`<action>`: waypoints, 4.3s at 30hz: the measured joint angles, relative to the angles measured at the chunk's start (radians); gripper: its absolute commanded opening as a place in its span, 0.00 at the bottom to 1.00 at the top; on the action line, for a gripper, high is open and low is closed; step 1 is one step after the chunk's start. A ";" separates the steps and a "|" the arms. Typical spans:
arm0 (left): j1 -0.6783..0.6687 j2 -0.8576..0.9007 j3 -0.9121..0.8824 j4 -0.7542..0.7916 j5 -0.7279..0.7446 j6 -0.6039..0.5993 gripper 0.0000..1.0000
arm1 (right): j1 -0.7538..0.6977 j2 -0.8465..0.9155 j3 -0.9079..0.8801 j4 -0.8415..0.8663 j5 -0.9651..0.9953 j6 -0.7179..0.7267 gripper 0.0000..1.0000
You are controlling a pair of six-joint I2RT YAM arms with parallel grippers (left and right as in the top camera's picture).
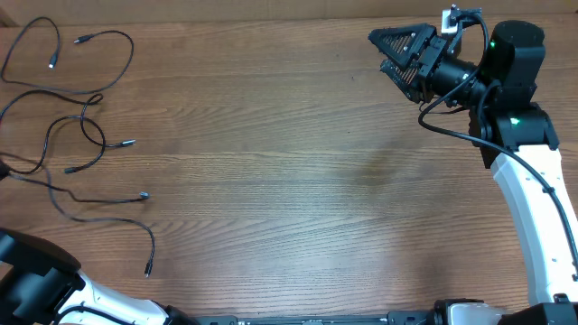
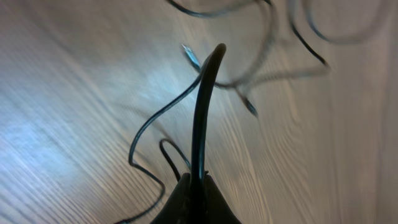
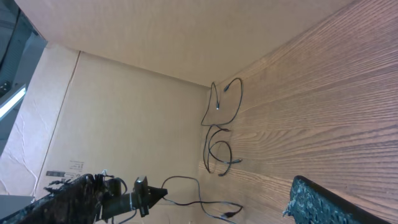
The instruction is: Untangle cables
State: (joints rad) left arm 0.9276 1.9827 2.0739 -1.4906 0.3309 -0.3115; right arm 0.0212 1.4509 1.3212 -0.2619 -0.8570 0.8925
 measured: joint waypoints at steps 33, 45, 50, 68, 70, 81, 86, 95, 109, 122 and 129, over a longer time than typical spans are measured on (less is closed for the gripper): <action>0.045 0.000 -0.271 0.154 -0.091 -0.123 0.68 | 0.000 0.000 0.000 -0.038 0.001 -0.041 0.96; -0.142 0.000 -0.539 0.316 -0.240 -0.139 1.00 | 0.000 0.000 0.000 -0.045 0.000 -0.047 0.96; -0.143 0.000 -0.665 0.434 -0.262 -0.164 1.00 | 0.000 0.000 0.000 -0.045 0.001 -0.050 0.97; -0.143 -0.036 -0.845 0.674 -0.351 -0.266 0.54 | 0.000 0.000 0.000 -0.045 0.001 -0.051 0.97; -0.143 -0.036 -0.845 0.688 -0.362 -0.266 0.42 | 0.000 0.000 0.000 -0.045 0.001 -0.052 0.97; -0.143 -0.036 -0.848 0.753 -0.404 -0.291 0.23 | 0.000 0.000 0.000 -0.045 0.002 -0.052 0.97; -0.133 -0.036 -0.848 0.761 -0.411 -0.381 0.22 | 0.000 0.000 0.000 -0.045 0.001 -0.052 0.97; -0.010 -0.036 -0.849 0.801 -0.331 -0.531 0.17 | 0.000 0.000 0.000 -0.045 0.001 -0.052 0.97; 0.035 -0.034 -0.852 0.883 -0.244 -0.546 0.19 | 0.000 0.000 0.000 -0.045 0.001 -0.052 0.97; 0.016 -0.022 -0.790 0.845 -0.233 -0.509 0.74 | 0.000 0.000 0.000 -0.045 0.001 -0.055 0.97; 0.016 -0.014 -0.642 0.653 -0.230 -0.489 0.76 | 0.000 0.000 0.000 -0.057 0.005 -0.105 1.00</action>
State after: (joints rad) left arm 0.9440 1.9682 1.4322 -0.8375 0.1013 -0.8005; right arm 0.0212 1.4509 1.3212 -0.3187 -0.8524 0.7872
